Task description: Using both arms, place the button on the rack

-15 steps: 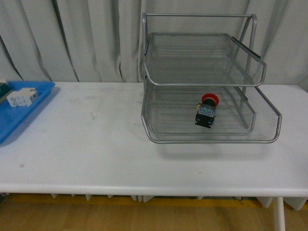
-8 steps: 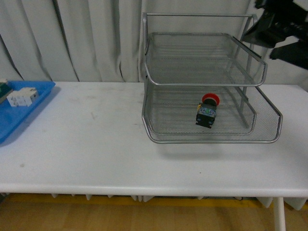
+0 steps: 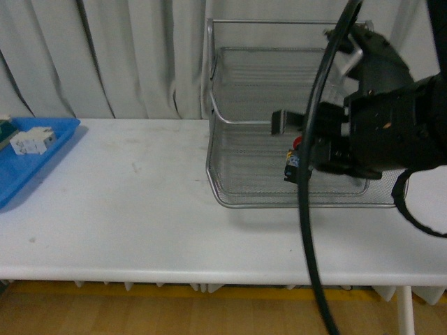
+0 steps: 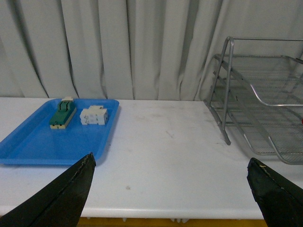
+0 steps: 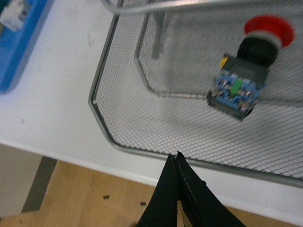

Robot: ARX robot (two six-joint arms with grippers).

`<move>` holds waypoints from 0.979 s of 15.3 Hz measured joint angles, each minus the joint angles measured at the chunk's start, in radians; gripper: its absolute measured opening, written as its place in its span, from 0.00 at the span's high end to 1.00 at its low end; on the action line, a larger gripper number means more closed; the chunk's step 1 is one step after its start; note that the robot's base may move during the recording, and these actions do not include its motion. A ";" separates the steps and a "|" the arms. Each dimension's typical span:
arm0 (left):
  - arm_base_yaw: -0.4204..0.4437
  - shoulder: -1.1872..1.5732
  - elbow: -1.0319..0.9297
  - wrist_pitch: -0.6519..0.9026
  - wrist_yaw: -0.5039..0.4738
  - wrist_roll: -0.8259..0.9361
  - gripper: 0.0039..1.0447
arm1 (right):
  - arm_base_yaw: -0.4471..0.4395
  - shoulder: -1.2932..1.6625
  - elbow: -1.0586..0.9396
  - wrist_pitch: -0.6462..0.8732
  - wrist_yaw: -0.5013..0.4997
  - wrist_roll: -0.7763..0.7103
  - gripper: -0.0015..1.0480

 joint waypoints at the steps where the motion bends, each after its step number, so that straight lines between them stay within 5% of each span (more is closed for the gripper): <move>1: 0.000 0.000 0.000 0.000 0.000 0.000 0.06 | 0.019 0.020 -0.013 -0.008 -0.005 -0.014 0.98; 9: 0.000 0.000 0.000 0.000 0.000 0.000 0.06 | 0.054 0.184 -0.001 -0.072 0.010 -0.126 0.98; 15: 0.000 0.000 0.000 0.000 0.000 0.000 0.06 | -0.006 0.276 0.117 -0.113 0.032 -0.168 0.98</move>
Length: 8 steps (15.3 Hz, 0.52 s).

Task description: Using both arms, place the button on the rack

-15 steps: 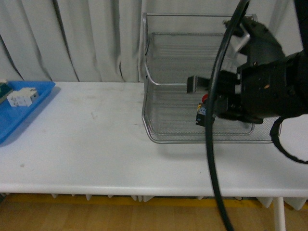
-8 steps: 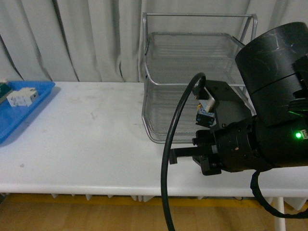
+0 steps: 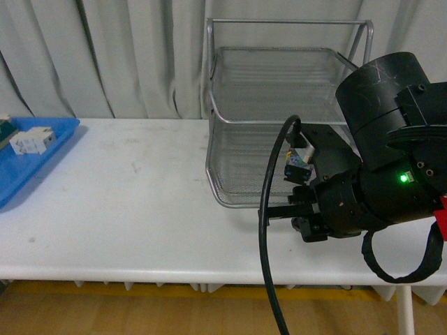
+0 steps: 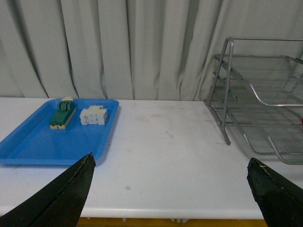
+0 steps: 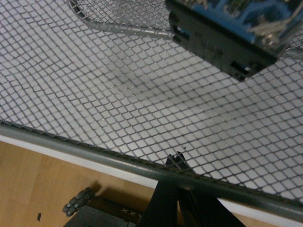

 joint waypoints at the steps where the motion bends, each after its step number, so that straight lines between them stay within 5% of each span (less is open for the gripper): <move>1: 0.000 0.000 0.000 0.000 0.000 0.000 0.06 | -0.011 0.011 0.021 -0.015 -0.002 -0.004 0.98; 8: 0.000 0.000 0.000 0.000 0.000 0.000 0.06 | -0.058 0.064 0.171 -0.049 0.011 -0.047 0.98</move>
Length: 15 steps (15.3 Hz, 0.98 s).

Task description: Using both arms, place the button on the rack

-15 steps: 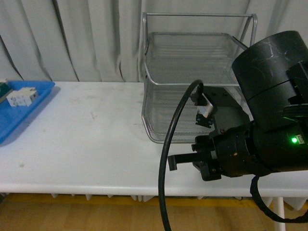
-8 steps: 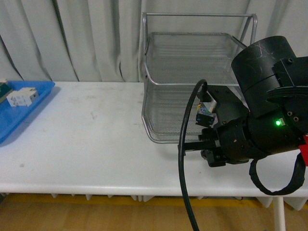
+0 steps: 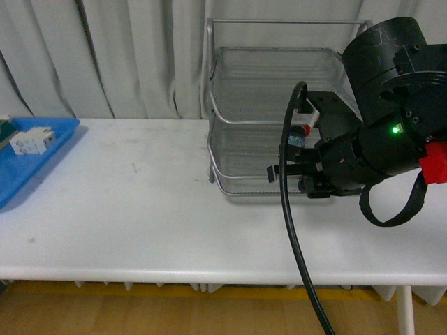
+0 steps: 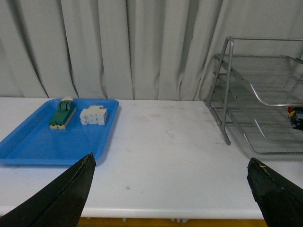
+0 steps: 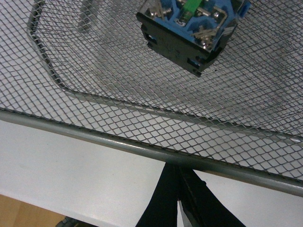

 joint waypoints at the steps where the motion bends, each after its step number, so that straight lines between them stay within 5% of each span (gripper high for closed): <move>1: 0.000 0.000 0.000 0.000 0.000 0.000 0.06 | -0.005 0.013 0.018 -0.014 0.003 -0.010 0.98; 10: 0.000 0.000 0.000 0.000 0.000 0.000 0.06 | -0.063 0.033 0.102 0.029 0.037 -0.037 0.98; 15: 0.000 0.000 0.000 0.000 0.000 0.000 0.06 | -0.031 -0.096 -0.047 0.056 -0.023 -0.022 0.98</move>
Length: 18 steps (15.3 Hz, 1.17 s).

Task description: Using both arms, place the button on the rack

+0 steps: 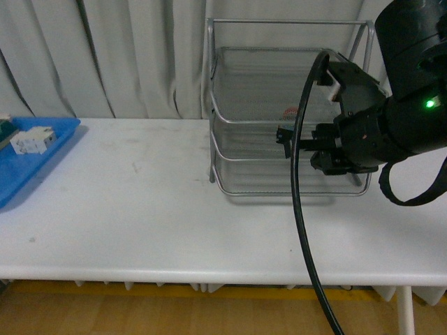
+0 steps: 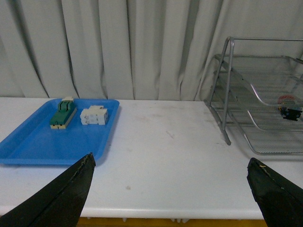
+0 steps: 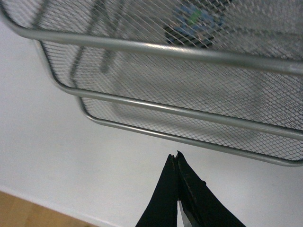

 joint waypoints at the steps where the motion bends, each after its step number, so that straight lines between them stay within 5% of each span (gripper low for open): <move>1: 0.000 0.000 0.000 0.000 0.000 0.000 0.06 | 0.002 -0.053 -0.041 0.034 -0.023 0.013 0.98; 6: 0.000 0.000 0.000 0.000 0.000 0.000 0.06 | -0.060 -0.400 -0.377 0.212 -0.170 0.092 0.98; 12: 0.000 0.000 0.000 0.000 0.000 0.000 0.06 | -0.414 -0.725 -0.616 0.277 -0.285 0.180 0.98; 14: 0.000 0.000 0.000 0.000 0.000 0.000 0.06 | -0.421 -0.813 -0.755 0.607 -0.110 0.072 0.98; 18: 0.000 0.000 0.000 0.000 0.000 0.000 0.06 | -0.326 -1.145 -0.974 0.578 0.026 -0.053 0.98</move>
